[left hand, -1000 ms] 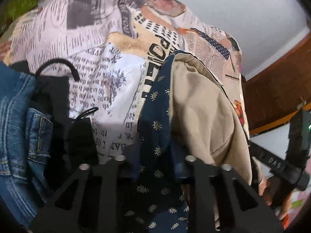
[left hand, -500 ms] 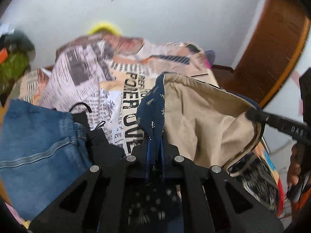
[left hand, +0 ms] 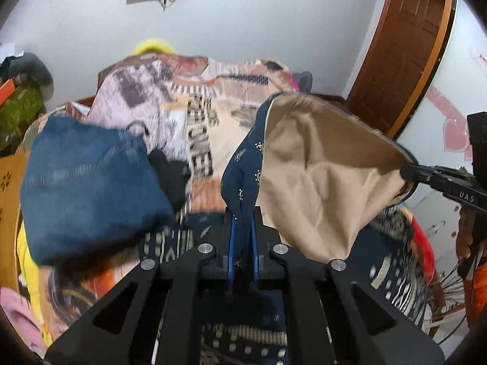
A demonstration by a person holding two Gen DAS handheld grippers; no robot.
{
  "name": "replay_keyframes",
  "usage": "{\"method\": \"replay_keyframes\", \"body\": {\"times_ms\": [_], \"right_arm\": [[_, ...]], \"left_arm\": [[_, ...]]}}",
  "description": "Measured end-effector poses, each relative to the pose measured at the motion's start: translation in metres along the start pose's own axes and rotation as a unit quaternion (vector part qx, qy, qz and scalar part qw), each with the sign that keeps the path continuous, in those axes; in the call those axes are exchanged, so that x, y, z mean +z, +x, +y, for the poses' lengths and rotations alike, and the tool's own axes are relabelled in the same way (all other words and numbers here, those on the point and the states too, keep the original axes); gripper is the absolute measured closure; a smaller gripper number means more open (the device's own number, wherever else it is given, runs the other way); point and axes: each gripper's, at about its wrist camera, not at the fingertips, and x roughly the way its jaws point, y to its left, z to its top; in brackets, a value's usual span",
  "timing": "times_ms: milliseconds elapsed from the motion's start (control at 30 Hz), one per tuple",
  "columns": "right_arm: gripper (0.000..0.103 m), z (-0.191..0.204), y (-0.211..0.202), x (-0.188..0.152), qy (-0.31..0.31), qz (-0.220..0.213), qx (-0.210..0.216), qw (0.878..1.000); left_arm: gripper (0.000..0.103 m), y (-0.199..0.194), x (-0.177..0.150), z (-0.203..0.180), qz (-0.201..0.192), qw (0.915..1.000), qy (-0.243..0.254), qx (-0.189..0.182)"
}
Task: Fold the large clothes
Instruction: 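Fold the hood down over the hoodie body with both grippers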
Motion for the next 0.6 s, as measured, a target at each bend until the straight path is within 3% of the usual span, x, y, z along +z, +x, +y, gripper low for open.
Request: {"method": "replay_keyframes", "body": {"times_ms": [333, 433, 500, 600], "right_arm": [[0.094, -0.028, 0.036, -0.062, 0.012, 0.065, -0.082, 0.994], [0.093, -0.032, 0.037, -0.069, 0.008, 0.061, -0.089, 0.994], [0.090, -0.029, 0.032, -0.068, -0.003, 0.060, -0.093, 0.994], [0.081, -0.022, 0.028, -0.063, -0.022, 0.074, -0.100, 0.992]], "left_arm": [[0.094, 0.047, -0.083, 0.025, 0.079, 0.9956, -0.031, 0.039], [0.093, 0.057, -0.096, 0.029, 0.090, 0.9947, -0.029, 0.040], [0.085, 0.054, -0.096, 0.027, 0.086, 0.9951, -0.018, 0.045], [0.063, 0.049, -0.090, 0.021, 0.086, 0.9948, 0.010, 0.055]]}}
